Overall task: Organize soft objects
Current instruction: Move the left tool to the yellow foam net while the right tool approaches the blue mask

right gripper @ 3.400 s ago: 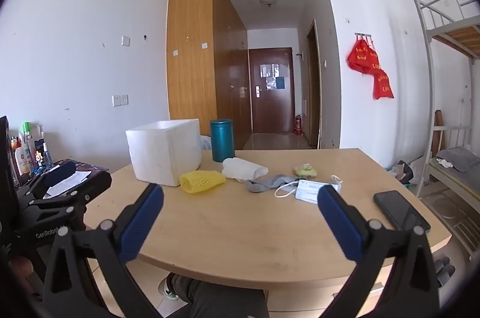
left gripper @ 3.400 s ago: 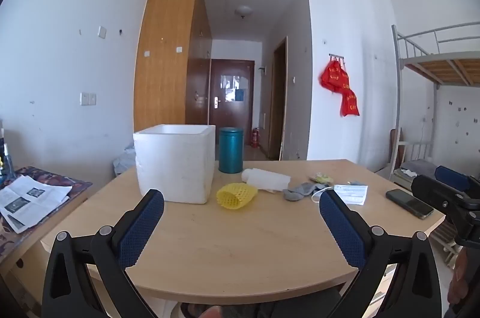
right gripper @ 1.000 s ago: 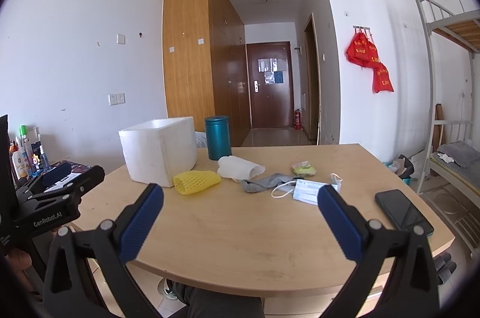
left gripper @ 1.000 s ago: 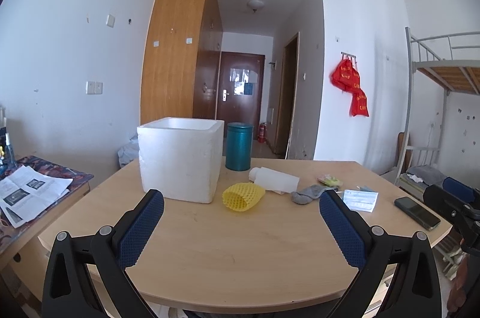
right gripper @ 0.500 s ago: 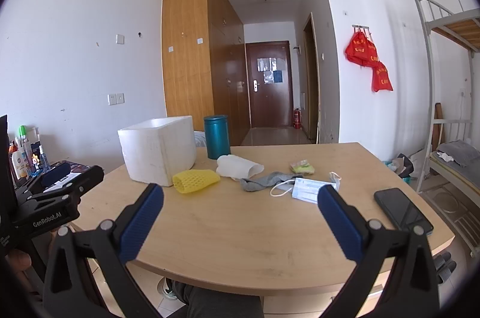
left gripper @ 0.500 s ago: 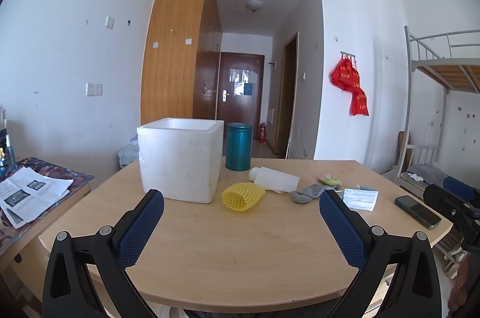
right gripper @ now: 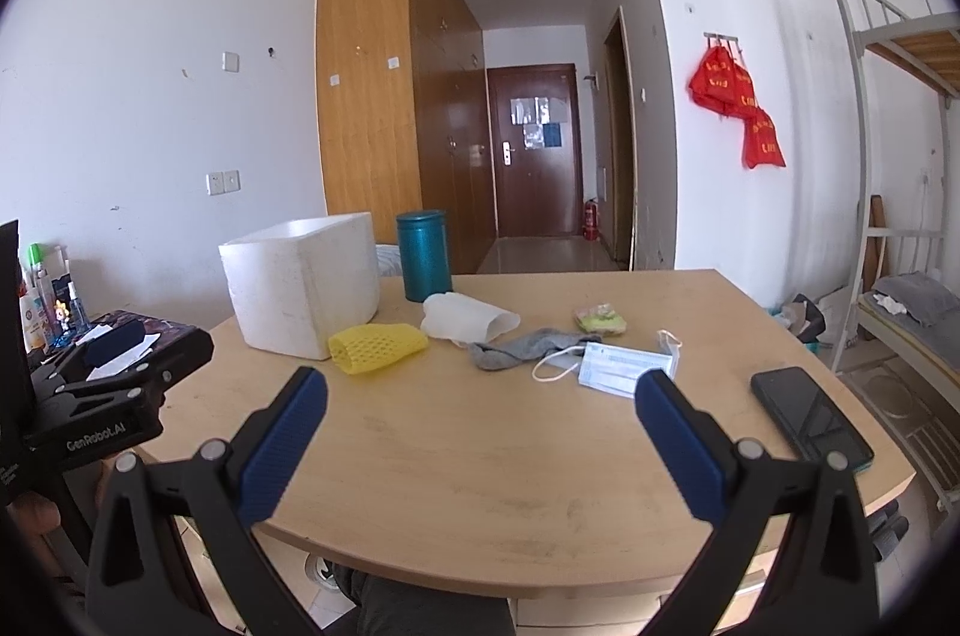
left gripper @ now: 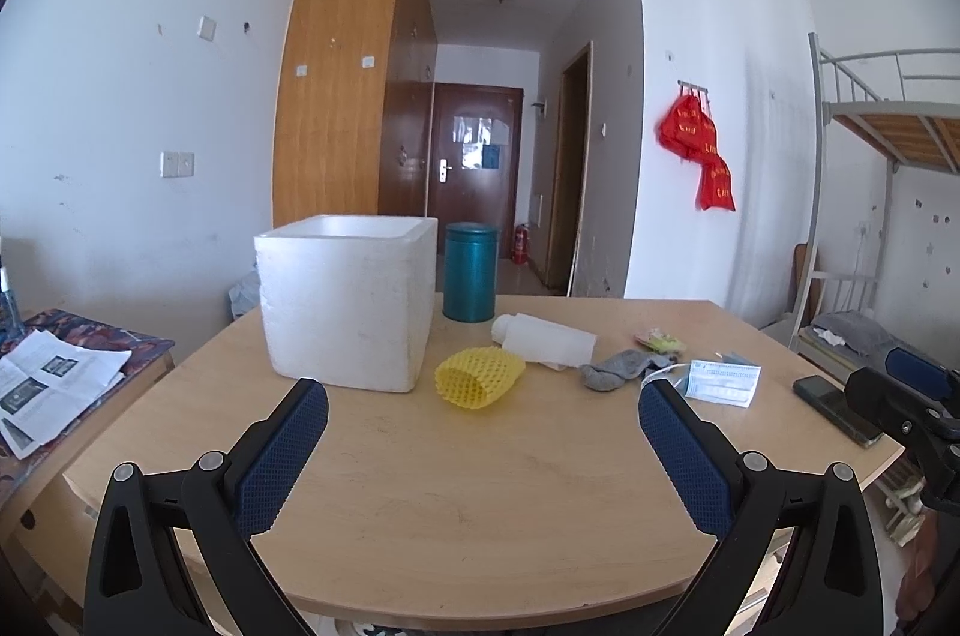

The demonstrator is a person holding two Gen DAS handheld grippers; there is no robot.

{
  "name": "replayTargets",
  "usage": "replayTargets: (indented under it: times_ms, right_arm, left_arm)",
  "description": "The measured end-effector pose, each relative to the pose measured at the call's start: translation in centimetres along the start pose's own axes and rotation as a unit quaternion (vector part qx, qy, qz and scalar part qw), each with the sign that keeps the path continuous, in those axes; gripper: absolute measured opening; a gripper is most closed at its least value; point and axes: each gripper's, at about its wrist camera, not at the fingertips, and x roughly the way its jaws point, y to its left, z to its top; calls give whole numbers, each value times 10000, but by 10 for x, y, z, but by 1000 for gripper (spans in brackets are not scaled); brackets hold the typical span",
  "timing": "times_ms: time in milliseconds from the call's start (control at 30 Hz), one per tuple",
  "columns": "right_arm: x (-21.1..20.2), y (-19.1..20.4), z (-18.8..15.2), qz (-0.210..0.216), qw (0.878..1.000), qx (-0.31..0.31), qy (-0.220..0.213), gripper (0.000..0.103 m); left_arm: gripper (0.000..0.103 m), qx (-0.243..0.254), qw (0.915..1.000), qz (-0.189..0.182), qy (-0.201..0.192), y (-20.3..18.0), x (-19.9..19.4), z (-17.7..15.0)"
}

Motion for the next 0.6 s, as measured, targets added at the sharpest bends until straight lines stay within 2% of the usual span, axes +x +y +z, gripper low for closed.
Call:
replayTargets:
  times_ms: [600]
  right_arm:
    - [67,-27,12,-58,9989,92,467,103]
  left_arm:
    - [103,130,9985,-262,472,-12,85,12]
